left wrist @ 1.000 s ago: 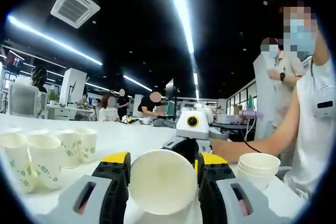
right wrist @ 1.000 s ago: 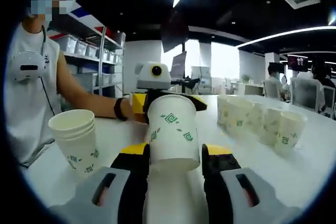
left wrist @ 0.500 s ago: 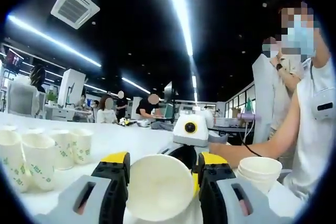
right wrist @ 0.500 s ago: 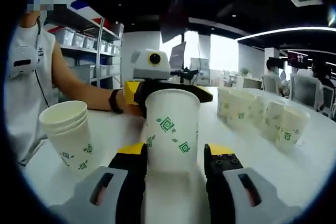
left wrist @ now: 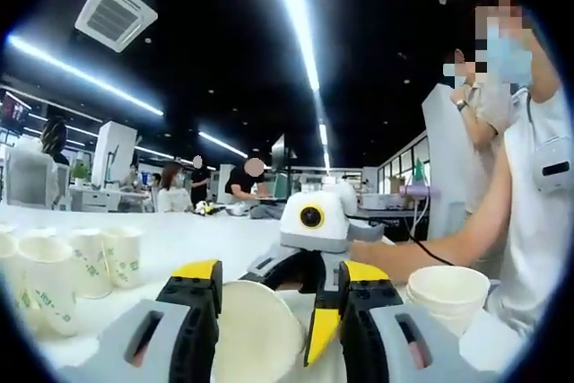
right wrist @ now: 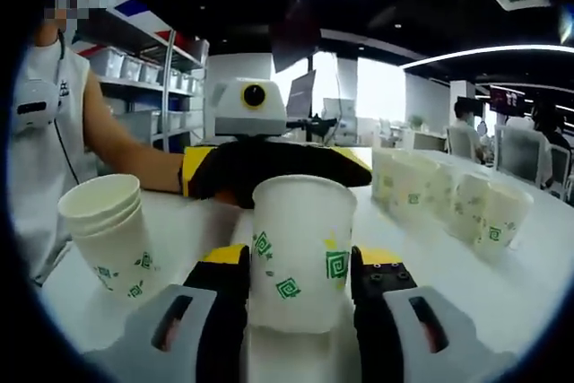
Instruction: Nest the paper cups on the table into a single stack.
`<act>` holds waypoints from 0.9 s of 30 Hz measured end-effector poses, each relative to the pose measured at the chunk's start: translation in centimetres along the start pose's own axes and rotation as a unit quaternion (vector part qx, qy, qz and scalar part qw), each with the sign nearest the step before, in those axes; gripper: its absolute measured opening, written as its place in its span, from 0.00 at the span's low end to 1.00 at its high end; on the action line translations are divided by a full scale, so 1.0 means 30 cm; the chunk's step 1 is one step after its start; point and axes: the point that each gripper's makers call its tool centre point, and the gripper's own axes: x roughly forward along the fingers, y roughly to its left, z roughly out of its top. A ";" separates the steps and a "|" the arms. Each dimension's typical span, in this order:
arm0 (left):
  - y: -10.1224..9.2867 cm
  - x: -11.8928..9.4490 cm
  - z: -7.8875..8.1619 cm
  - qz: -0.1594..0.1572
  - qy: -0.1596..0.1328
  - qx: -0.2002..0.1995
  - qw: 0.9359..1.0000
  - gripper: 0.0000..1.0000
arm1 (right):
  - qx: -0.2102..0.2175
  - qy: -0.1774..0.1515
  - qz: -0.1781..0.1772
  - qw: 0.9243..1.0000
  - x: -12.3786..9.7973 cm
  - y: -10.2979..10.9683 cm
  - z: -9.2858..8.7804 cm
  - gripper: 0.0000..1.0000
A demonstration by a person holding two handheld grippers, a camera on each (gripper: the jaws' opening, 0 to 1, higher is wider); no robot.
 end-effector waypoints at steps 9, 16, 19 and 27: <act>-0.044 0.007 0.006 -0.020 -0.001 0.021 1.000 0.56 | -0.008 -0.003 0.006 1.000 0.022 0.023 0.009 0.47; -0.009 -0.040 0.091 -0.004 -0.051 0.007 0.999 0.57 | -0.002 -0.007 0.002 1.000 0.007 0.012 0.002 0.47; 0.026 -0.060 0.099 0.015 -0.055 0.006 0.998 0.57 | 0.002 -0.009 0.001 1.000 0.002 0.006 0.001 0.46; 0.067 -0.076 0.097 0.036 -0.058 -0.003 0.998 0.58 | 0.005 -0.027 0.001 1.000 -0.031 0.004 0.024 0.46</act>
